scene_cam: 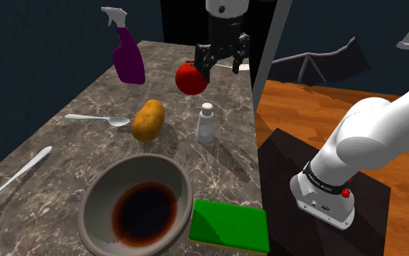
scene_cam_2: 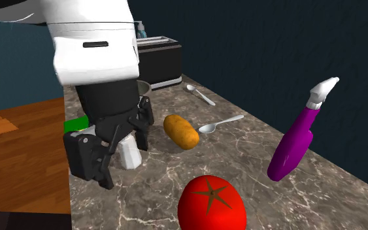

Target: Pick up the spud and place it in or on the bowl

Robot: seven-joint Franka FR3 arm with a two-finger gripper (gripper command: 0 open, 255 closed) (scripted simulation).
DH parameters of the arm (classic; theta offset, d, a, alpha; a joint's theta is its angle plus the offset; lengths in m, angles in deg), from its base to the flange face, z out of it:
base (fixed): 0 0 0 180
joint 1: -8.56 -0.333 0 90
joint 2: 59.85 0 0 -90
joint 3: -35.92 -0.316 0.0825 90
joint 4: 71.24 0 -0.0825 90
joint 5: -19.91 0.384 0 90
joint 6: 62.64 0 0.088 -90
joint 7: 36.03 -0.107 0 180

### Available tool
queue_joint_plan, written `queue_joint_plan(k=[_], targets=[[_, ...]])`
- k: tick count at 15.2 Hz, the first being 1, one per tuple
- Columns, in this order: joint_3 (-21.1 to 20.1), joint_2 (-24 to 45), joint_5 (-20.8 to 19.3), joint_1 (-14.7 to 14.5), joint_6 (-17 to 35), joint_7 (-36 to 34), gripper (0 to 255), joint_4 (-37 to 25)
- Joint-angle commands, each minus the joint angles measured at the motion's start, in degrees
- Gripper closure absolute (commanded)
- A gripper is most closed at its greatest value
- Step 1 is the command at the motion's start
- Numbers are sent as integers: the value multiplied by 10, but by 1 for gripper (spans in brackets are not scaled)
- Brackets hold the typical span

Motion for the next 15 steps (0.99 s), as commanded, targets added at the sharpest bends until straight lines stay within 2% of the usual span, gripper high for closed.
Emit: queue_joint_plan(k=[1, 5, 9, 12, 15], targets=[[-27, 33, 5, 4, 3, -54, 0, -24], [-79, 118, -2, 16, 11, -160, 0, -88], [-124, 217, -32, 21, 12, -272, 0, -167], [-148, 301, -68, 13, 6, -356, 0, -237], [-158, 389, -109, -10, -9, -437, 0, -318]])
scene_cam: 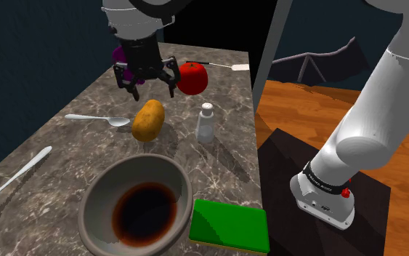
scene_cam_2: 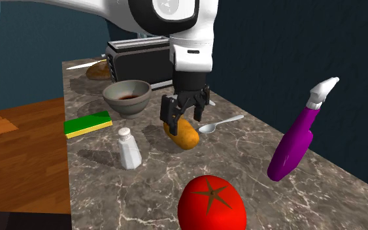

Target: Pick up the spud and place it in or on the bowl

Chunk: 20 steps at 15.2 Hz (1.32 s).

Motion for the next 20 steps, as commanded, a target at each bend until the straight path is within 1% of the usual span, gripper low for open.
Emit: queue_joint_plan(k=[1, 8, 16, 17, 20], targets=[[-3, 36, -17, -12, -6, -35, 0, -34], [1, 36, -19, -9, 52, -36, 0, 25], [1, 36, -19, -9, 52, -36, 0, 25], [1, 36, -19, -9, 52, -36, 255, 25], [1, 36, -19, -9, 52, -36, 255, 25]])
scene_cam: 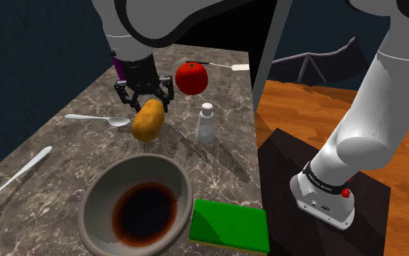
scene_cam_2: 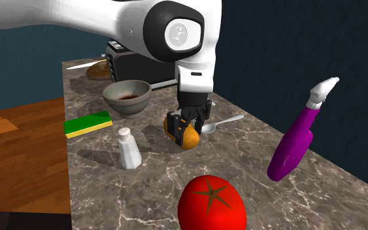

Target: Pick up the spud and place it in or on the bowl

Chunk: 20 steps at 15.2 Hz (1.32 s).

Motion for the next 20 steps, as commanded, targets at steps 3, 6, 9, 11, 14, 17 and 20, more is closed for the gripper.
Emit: queue_joint_plan(k=[3, 6, 9, 11, 14, 17, 20], targets=[[0, 0, 0, 0, 0, 0, 255, 0], [0, 0, 0, 0, 0, 0, 255, 0], [-1, -4, 3, 0, -22, 3, 255, -18], [-2, -6, 5, 0, -37, 4, 255, -32], [-2, -8, 7, -1, -59, 6, 255, -53], [-3, -8, 7, -2, -82, 7, 255, -75], [-4, -7, 7, -4, -105, 8, 255, -100]])
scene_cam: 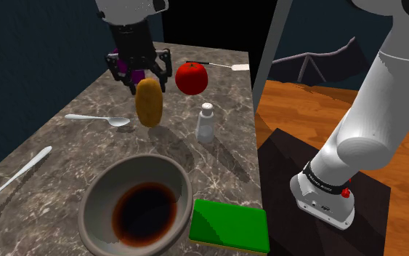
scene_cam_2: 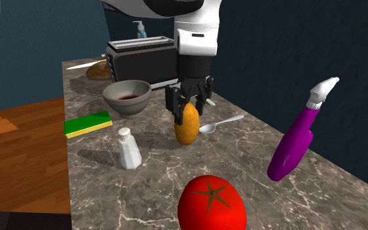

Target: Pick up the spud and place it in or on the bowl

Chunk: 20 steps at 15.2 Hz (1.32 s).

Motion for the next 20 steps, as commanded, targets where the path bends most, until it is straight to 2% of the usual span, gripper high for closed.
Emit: queue_joint_plan(k=[1, 18, 20], targets=[[0, 1, 0, -1, -15, 1, 255, -15], [-7, 43, -26, -29, -164, -7, 255, -199], [-11, 37, -22, -34, -166, -18, 255, -195]])
